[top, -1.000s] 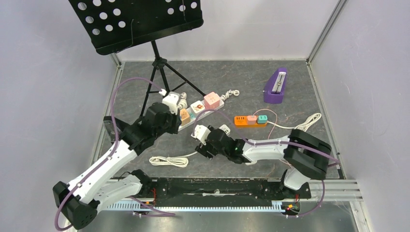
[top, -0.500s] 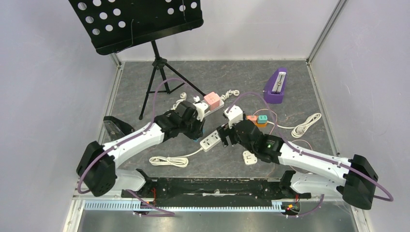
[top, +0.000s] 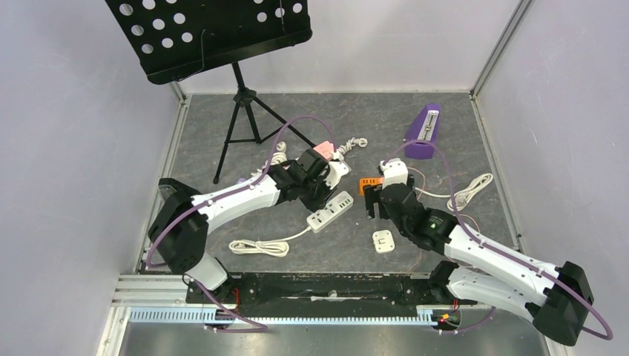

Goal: Insert the plug

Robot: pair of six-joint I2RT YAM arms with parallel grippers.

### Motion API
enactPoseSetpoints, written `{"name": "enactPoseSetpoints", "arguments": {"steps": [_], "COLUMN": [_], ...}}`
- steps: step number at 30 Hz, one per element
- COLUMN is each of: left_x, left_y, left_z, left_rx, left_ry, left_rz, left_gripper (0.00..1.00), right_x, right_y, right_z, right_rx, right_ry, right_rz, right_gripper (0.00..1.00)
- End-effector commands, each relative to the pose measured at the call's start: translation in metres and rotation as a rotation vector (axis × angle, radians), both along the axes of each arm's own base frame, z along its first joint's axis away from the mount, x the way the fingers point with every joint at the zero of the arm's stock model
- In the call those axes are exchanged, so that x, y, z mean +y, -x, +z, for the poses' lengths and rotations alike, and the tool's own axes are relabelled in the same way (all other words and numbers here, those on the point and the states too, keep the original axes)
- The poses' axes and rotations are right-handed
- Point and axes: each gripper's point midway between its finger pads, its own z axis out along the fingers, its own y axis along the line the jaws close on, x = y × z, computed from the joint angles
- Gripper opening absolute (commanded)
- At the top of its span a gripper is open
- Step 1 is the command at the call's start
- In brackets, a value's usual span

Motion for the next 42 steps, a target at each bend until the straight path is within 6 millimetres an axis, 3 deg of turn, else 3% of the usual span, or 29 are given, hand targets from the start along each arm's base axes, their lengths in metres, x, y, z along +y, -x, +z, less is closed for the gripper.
{"name": "enactPoseSetpoints", "arguments": {"steps": [1,10,21,33,42], "left_x": [0.011,0.017,0.005,0.003,0.014], "left_y": [0.001,0.015,0.007,0.016,0.012], "left_z": [-0.003,-0.015,-0.018,-0.035,-0.047], "left_rx": [-0.002,0.046,0.018,0.060,0.024], "left_ry": [-0.110,-0.112,-0.065,-0.057,-0.130], "left_rz": [-0.077,-0.077,-0.076,-0.087,-0.058], "left_gripper": [0.02,0.02,0.02,0.02,0.02], "right_x": [-0.013,-0.021,-0.020,-0.023,-0.024], "right_y": [-0.005,-0.008,-0.009,-0.009,-0.009], "right_z": [0.013,0.016,0.013,0.012,0.014], "right_rx": [-0.050,-0.069,-0.064,-0.066,-0.070], "right_ry": [-0.032,-0.036,-0.037,-0.036,-0.037], "right_rz": [-0.078,-0.110,-0.109,-0.115,-0.113], "right_gripper": [0.88,0.89,0.90,0.90,0.91]}}
